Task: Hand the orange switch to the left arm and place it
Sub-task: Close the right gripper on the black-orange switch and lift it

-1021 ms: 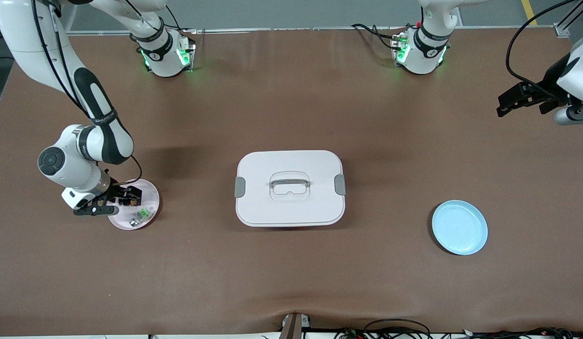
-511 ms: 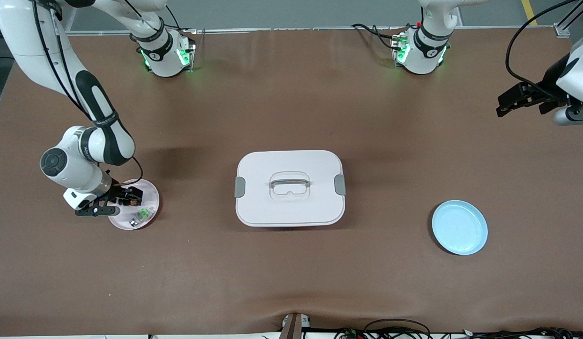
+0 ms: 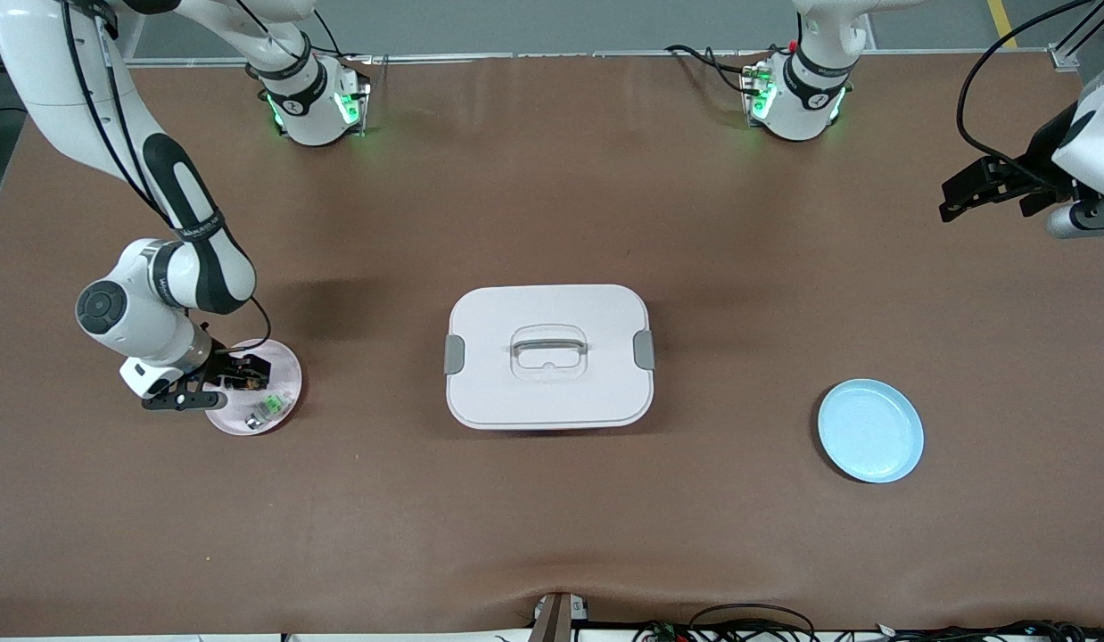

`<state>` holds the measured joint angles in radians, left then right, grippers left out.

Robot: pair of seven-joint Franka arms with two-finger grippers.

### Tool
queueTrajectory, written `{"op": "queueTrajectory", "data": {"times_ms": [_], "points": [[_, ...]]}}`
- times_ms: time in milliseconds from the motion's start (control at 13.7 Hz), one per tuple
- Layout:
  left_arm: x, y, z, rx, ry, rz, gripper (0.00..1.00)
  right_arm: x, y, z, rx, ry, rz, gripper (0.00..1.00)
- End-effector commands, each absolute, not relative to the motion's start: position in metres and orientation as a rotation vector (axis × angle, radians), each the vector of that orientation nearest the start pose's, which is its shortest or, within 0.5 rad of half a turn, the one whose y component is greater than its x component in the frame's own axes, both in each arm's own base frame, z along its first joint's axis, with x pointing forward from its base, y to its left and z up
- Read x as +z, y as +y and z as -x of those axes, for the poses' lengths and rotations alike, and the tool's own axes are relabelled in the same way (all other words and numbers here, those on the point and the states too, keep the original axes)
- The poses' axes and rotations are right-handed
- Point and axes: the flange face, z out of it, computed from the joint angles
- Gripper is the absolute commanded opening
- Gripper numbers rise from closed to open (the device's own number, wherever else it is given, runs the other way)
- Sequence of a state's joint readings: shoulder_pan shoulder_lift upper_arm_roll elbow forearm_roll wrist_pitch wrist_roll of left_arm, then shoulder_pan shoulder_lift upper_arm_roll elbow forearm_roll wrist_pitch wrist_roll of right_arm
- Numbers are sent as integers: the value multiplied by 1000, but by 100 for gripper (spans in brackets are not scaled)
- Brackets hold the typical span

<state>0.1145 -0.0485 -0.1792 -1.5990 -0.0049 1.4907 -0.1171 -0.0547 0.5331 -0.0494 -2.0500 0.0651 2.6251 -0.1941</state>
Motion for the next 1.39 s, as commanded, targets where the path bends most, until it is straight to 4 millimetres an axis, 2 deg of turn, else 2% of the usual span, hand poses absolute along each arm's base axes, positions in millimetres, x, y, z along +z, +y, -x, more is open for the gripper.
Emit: {"op": "queueTrajectory", "data": {"times_ms": [0,73,219,438,584,875,1021,1167,1313], "points": [[632,-36,-529,84,-66,3110,100,179,-63,-597,-76,-70,3126,60],[631,-36,-529,86,-66,3110,100,178,-62,-597,-71,-72,3125,36],[632,-35,-529,84,-69,3110,100,179,-62,-596,-66,-70,3125,0],[633,-35,-528,79,-69,3110,100,180,-62,-597,-56,-44,3115,0],[634,-34,-528,77,-71,3110,100,188,-60,-600,29,46,3054,0],[635,-33,-528,72,-74,3110,100,217,-58,-613,209,100,2968,0],[637,-33,-528,67,-74,3113,100,236,-53,-616,271,199,2949,0],[636,-34,-529,67,-76,3113,100,255,-37,-618,350,359,2925,0],[638,-36,-530,60,-90,3116,100,285,-4,-622,445,553,2821,0]]}}
